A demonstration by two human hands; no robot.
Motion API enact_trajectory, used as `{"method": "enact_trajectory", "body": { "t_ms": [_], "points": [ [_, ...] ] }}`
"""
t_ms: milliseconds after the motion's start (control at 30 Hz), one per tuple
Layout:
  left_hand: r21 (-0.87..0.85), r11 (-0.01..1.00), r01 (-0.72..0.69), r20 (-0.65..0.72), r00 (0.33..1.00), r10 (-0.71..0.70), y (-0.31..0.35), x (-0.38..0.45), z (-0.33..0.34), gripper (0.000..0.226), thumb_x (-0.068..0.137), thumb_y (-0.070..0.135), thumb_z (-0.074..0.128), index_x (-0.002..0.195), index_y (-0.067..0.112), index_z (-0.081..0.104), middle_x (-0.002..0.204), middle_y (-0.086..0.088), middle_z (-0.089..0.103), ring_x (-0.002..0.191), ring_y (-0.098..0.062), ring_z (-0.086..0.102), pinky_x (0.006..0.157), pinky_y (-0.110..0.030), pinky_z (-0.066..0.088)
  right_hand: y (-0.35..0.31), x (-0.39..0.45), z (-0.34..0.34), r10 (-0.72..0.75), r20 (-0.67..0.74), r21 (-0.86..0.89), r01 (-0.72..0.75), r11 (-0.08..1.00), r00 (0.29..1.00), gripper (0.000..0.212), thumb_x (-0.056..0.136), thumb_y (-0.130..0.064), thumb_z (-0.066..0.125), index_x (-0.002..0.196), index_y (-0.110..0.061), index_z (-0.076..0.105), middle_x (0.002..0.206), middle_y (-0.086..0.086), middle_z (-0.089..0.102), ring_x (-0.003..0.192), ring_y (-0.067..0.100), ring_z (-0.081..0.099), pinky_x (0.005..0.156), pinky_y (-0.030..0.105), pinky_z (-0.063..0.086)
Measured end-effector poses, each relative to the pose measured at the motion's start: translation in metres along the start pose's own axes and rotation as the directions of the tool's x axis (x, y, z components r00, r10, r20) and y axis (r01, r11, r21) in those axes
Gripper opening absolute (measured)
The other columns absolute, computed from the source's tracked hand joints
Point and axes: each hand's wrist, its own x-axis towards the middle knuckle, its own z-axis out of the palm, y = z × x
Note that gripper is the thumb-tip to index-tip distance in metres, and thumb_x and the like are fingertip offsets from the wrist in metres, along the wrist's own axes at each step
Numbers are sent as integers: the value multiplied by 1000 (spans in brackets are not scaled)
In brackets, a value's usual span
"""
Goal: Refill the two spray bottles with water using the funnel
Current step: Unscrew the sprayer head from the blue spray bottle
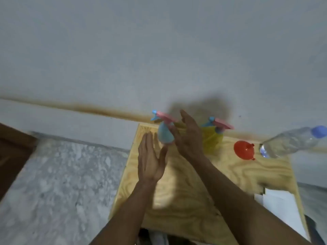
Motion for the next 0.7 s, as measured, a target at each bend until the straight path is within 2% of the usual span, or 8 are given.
{"method": "enact_trajectory", "body": {
  "t_ms": [67, 233, 267, 333, 400, 567, 633, 700],
  "points": [
    [-33, 999, 24, -21, 999, -25, -7, 15, 16, 77, 98, 48, 52, 159, 17, 16, 167, -3, 16, 154, -19, 13, 122, -30, 17, 8, 12, 12, 29, -22, 34, -28, 999, 999, 60, 90, -36, 72, 143, -17, 52, 141, 0, 57, 120, 9, 55, 98, 20, 40],
    [-101, 995, -24, -91, 996, 15, -25, 47, 54, 75, 93, 38, 67, 151, 5, 33, 153, -14, 42, 141, -30, 42, 112, -45, 40, 33, 26, 33, 58, -38, 60, -55, 997, 998, 44, 87, -38, 75, 127, -21, 66, 120, -4, 72, 108, 8, 67, 94, 35, 54],
    [-106, 993, -45, -103, 994, 34, -28, 52, 59, 72, 92, 35, 69, 150, 7, 36, 149, -11, 47, 137, -26, 47, 109, -42, 44, 37, 28, 34, 62, -21, 63, -61, 996, 998, 40, 88, -39, 75, 124, -22, 68, 115, -5, 73, 104, 8, 68, 92, 35, 55],
    [-151, 988, -39, -122, 992, 20, -27, 60, 64, 66, 90, 31, 72, 146, 15, 41, 140, 2, 54, 125, -7, 51, 100, -21, 46, 42, 32, 35, 72, -5, 101, -71, 992, 997, 32, 88, -39, 74, 116, -24, 71, 104, -8, 75, 95, 6, 69, 86, 34, 56],
    [-190, 981, -39, -154, 988, 9, -24, 63, 66, 63, 89, 31, 72, 144, 19, 43, 133, 15, 53, 117, 7, 47, 91, -3, 39, 45, 35, 35, 58, 14, 130, -59, 990, 998, 25, 87, -38, 74, 108, -25, 72, 96, -11, 75, 89, 3, 69, 81, 33, 57],
    [-230, 973, -4, -145, 989, -31, -27, 65, 70, 66, 89, 30, 72, 147, 20, 42, 140, 5, 56, 124, -5, 52, 94, -19, 47, 49, 41, 35, 66, 50, 195, -74, 978, 997, 15, 86, -28, 77, 99, -20, 74, 85, -8, 73, 81, 8, 69, 76, 37, 57],
    [-234, 972, -27, -143, 990, -7, -26, 63, 69, 65, 90, 27, 72, 147, 17, 43, 141, 3, 56, 124, -1, 48, 96, -13, 44, 47, 41, 33, 61, 60, 203, -72, 977, 996, 14, 86, -24, 77, 98, -18, 74, 85, -8, 73, 81, 7, 68, 74, 30, 57],
    [-245, 969, -33, -139, 990, -1, -23, 57, 64, 63, 91, 33, 69, 147, 15, 43, 141, 3, 55, 125, -1, 47, 100, -18, 45, 42, 38, 30, 43, 54, 219, -54, 974, 998, 13, 86, -20, 77, 98, -15, 74, 86, -8, 73, 82, 4, 68, 70, 18, 53]
  ]
}}
